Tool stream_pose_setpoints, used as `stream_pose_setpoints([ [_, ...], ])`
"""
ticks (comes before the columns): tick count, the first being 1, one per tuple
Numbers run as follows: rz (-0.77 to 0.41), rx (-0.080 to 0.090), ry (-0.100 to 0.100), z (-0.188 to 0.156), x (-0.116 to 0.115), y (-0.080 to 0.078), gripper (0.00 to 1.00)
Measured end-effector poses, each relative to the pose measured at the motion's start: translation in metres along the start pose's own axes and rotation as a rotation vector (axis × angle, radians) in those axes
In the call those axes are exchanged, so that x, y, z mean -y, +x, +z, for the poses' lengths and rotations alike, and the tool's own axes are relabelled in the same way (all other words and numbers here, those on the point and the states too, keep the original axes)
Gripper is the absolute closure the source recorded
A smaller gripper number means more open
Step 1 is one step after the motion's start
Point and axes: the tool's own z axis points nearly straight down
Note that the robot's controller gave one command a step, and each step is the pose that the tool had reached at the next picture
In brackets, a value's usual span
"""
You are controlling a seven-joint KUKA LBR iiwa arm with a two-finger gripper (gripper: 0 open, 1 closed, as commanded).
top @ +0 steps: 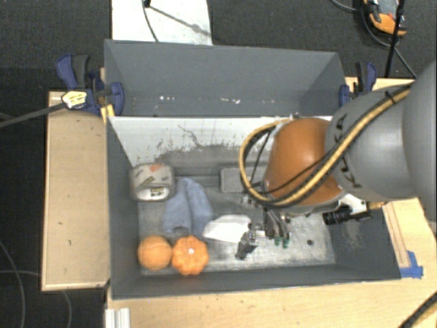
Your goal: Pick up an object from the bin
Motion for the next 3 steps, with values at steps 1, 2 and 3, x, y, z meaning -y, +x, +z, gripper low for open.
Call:
stream_pose_setpoints([
  [1, 0.017, 0.005, -0.001, 0.046, 0.001, 0.002, 0.00],
  [2, 0.058, 0.002, -0.001, 0.051, -0.001, 0.014, 1.00],
  [3, 0.059, 0.002, -0.001, 0.051, -0.001, 0.014, 1.00],
])
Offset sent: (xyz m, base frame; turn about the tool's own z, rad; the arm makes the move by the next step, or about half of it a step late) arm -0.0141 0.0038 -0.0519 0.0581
